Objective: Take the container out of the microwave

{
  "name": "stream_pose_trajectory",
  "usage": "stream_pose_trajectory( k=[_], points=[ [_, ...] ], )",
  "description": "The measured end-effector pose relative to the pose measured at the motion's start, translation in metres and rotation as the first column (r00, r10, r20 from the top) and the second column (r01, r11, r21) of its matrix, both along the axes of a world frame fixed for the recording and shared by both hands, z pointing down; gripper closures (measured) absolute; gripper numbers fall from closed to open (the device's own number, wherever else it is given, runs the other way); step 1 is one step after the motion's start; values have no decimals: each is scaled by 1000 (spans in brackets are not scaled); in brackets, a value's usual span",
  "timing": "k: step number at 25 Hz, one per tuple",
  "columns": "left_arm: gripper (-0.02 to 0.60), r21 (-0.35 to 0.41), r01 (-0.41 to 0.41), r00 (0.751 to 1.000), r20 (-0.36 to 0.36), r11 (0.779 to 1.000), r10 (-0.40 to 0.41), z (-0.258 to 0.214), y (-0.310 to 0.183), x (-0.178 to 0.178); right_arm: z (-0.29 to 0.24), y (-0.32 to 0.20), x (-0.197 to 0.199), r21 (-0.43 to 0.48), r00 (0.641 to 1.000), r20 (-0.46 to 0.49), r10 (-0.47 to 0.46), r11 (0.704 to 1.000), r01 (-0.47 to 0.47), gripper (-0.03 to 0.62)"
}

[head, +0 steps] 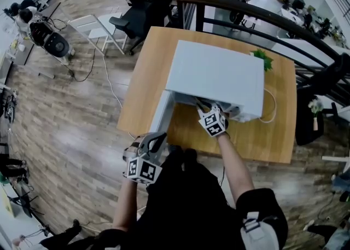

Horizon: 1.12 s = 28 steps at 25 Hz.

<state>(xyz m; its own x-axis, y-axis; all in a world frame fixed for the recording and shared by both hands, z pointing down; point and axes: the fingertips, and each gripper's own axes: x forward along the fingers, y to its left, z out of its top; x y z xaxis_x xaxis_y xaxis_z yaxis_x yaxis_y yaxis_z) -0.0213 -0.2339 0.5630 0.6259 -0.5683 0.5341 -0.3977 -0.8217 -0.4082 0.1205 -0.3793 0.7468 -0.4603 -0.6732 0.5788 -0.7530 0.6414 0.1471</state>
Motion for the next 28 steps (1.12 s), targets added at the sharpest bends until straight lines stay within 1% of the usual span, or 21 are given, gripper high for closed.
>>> stream_pose_trajectory(
  k=[5,7,14,18,21,28],
  points=[
    [580,-7,4,1000,-2,1000,-4,0,1,-7,11,-13,-10,-31,1000,-28,-3,1000,2,525],
    [580,-9,4,1000,-4,1000,-4,0,1,-9,18,-17,-12,-50,999,-47,-5,999,3,522],
    [580,-17,6,1000,-10,1000,-7,4,-1,-13,35,-28,-12,-64,991,-130,19,998,-28,526],
    [580,-21,8,1000,-7,1000,-8,5,-4,-15,43,-31,-10,-86,989,-146,27,995,-40,530],
    [580,-23,5,1000,-5,1000,-5,6,-4,-16,47,-30,-9,-100,987,-161,22,994,-38,557],
    [580,-21,10,1000,-4,1000,-10,5,-4,-17,46,-30,-7,-111,987,-159,28,993,-46,566]
  ],
)
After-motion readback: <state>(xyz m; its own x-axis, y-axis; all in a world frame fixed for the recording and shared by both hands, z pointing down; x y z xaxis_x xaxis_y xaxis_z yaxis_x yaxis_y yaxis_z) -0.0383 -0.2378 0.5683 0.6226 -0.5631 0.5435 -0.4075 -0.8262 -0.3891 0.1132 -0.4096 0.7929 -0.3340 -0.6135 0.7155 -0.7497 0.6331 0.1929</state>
